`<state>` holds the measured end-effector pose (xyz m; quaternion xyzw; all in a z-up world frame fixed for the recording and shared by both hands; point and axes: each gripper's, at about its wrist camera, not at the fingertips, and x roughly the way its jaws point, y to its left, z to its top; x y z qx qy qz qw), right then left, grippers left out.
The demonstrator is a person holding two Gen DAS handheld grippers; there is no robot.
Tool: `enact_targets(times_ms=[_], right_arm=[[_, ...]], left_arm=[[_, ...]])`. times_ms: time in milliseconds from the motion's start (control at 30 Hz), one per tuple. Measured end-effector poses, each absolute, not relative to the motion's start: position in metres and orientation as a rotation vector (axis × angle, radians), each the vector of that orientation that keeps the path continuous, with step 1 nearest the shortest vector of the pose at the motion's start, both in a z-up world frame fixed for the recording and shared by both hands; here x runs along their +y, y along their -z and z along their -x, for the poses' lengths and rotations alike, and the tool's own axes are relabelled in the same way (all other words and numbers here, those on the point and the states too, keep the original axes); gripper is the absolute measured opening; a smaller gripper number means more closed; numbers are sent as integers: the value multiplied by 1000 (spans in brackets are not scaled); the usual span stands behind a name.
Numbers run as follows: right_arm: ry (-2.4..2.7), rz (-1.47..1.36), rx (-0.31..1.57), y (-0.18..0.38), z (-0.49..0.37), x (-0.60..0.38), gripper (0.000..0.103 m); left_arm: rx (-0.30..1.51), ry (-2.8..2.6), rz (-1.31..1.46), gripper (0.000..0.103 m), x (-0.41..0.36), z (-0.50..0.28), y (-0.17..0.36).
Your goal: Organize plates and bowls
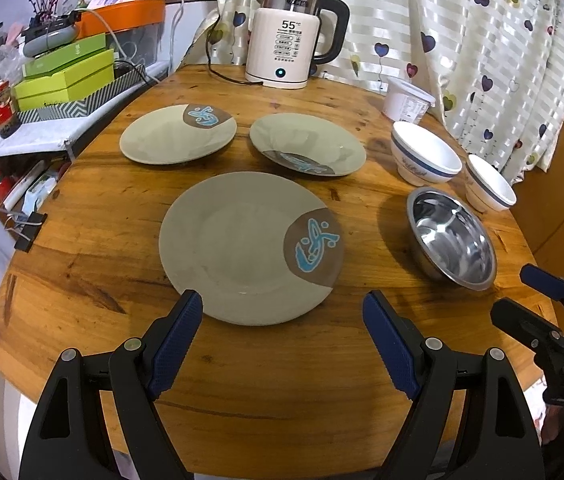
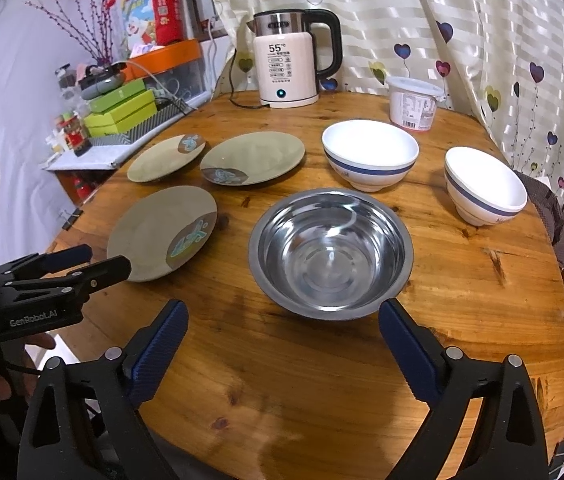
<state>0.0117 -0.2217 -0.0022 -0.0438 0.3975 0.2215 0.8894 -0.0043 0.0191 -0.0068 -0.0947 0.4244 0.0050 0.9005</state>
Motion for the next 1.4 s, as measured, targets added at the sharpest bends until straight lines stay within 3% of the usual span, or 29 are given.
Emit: enact_targets(times_ms=[667, 1400], right_arm=[[-558, 99, 789, -15, -21, -195, 93], [-662, 145, 825, -27, -89, -126, 93]], left_arm=[[866, -26, 235, 83, 38, 2, 6], [841, -126, 287, 83, 101, -33, 8]])
